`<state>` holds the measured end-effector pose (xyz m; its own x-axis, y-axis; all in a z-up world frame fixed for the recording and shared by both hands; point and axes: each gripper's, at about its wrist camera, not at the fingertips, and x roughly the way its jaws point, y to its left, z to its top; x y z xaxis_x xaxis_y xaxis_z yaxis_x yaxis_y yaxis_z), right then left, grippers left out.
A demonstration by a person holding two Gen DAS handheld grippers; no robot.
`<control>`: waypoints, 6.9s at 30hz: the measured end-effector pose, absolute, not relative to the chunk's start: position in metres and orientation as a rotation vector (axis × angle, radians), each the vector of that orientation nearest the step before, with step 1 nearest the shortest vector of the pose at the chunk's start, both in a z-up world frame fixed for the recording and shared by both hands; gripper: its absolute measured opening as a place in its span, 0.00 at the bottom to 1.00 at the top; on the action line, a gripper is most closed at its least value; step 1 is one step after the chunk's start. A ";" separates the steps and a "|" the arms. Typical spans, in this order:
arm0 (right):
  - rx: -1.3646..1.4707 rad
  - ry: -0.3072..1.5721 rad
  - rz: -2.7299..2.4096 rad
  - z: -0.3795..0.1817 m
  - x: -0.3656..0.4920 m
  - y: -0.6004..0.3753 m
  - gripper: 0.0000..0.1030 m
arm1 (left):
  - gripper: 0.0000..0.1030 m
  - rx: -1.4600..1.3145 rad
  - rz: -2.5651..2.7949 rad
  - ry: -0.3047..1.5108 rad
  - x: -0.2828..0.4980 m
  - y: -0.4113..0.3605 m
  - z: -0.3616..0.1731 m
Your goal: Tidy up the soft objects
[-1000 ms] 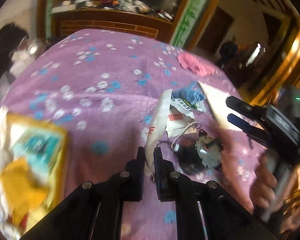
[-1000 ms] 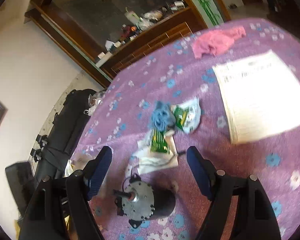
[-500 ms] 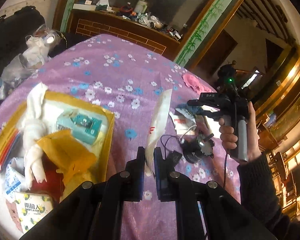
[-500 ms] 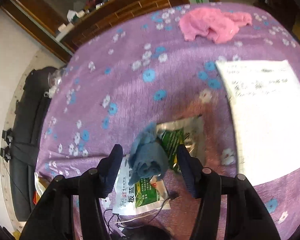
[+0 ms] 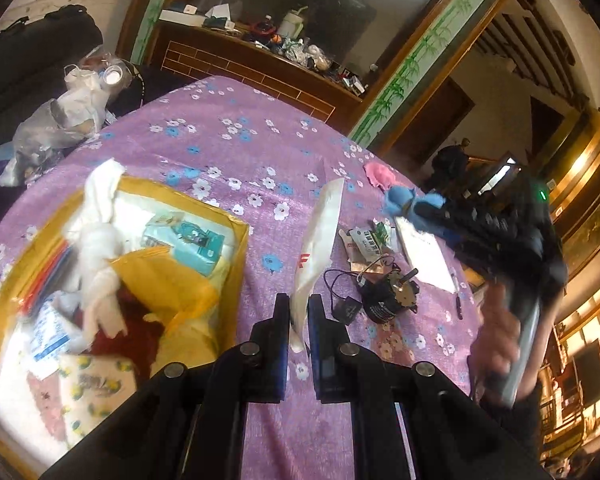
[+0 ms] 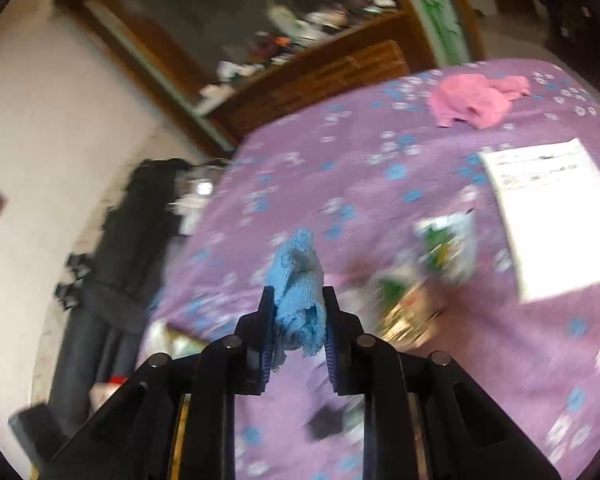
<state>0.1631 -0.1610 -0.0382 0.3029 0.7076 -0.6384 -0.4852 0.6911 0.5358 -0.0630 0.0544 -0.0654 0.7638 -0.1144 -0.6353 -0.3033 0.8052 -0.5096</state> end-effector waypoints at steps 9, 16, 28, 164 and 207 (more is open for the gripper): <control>0.285 0.957 1.004 -0.040 0.067 -0.146 0.20 | 0.07 -0.784 0.136 0.679 -0.124 0.082 -0.071; 0.232 0.949 1.112 -0.043 0.022 -0.122 0.20 | 0.07 -0.832 0.200 0.655 -0.159 0.102 -0.079; 0.111 1.019 1.143 -0.065 0.022 -0.049 0.21 | 0.07 -0.899 0.207 0.687 -0.154 0.139 -0.111; 0.293 0.910 0.963 -0.053 0.077 -0.194 0.34 | 0.25 -0.740 0.133 0.776 -0.111 0.054 -0.054; -0.097 0.900 1.122 -0.067 -0.070 -0.040 0.75 | 0.77 -0.520 0.539 0.656 -0.217 0.094 -0.079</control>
